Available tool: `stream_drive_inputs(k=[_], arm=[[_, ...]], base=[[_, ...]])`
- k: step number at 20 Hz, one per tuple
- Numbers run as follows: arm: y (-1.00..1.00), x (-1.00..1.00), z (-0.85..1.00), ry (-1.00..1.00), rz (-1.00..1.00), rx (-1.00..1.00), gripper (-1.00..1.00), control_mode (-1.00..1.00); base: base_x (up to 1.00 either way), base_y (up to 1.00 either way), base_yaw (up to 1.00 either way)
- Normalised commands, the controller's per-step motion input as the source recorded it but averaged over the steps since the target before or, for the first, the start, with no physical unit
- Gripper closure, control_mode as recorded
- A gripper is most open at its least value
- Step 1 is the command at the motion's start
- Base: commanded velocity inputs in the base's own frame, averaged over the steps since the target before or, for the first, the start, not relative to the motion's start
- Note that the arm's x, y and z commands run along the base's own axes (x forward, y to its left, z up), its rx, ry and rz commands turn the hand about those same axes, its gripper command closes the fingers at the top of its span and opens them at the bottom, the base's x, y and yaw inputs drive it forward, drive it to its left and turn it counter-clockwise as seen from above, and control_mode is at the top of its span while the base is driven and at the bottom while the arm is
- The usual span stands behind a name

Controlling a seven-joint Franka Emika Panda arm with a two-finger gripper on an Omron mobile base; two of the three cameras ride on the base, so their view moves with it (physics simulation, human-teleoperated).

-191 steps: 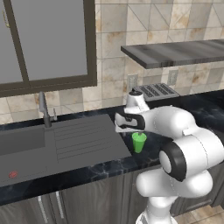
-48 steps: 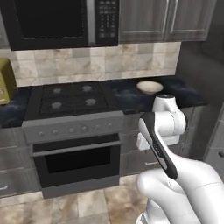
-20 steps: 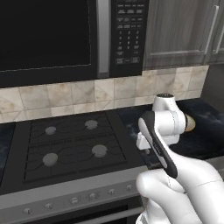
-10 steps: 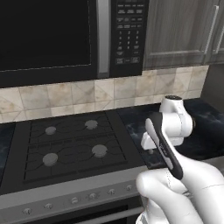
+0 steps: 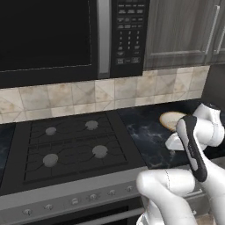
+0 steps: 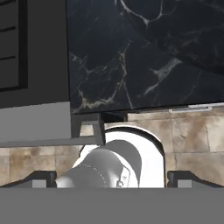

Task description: Pick the cup and bowl from the counter and place them on the counter next to the sink.

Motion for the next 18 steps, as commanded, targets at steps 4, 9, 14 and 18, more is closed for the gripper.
stream_drive_inputs(k=[4,9,14,18], arm=[[-0.62,0.07,0.01,-0.01,-0.2,0.03,-1.0,-1.0],[-0.71,0.31,0.0,0.0,-0.31,0.0,-1.0,-1.0],[-0.6,0.35,0.0,-0.02,-0.34,0.03,-1.0,-1.0],[-0.45,0.38,0.08,-0.1,-0.28,0.07,-1.0,-1.0]], base=[[0.0,0.0,0.0],[0.0,0.0,0.0],[0.0,0.0,0.0],[0.0,0.0,0.0]])
